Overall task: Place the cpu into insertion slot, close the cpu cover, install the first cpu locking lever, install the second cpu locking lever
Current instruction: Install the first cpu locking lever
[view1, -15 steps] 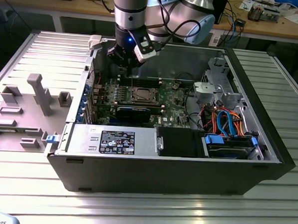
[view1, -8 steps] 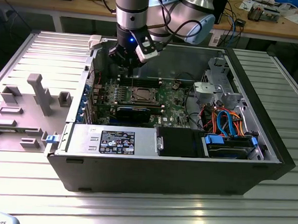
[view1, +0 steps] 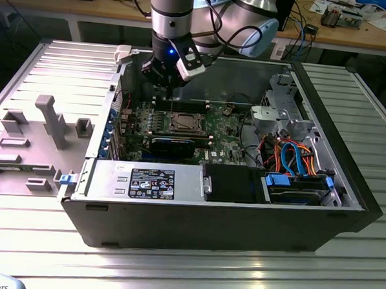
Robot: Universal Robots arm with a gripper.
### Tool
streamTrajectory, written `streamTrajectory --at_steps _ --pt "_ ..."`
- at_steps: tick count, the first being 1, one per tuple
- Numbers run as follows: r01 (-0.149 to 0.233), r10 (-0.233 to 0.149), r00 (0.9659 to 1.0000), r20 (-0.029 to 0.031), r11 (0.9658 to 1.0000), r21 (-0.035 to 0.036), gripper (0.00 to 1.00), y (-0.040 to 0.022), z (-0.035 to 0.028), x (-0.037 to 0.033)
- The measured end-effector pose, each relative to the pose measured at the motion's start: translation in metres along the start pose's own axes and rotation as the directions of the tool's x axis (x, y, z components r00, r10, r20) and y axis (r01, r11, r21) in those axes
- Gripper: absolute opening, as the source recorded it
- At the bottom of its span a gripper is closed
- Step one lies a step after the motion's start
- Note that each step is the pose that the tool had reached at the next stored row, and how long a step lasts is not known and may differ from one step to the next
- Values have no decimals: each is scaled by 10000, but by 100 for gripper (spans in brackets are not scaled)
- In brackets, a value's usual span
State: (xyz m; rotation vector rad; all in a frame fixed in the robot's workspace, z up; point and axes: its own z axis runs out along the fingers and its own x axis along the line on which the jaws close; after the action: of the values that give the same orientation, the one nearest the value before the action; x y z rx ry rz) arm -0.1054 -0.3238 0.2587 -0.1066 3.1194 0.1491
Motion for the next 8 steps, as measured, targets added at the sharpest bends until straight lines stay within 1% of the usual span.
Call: streamTrajectory --at_steps 8 --pt "0 0 10000 -1 10000 1 11 -3 19 -19"
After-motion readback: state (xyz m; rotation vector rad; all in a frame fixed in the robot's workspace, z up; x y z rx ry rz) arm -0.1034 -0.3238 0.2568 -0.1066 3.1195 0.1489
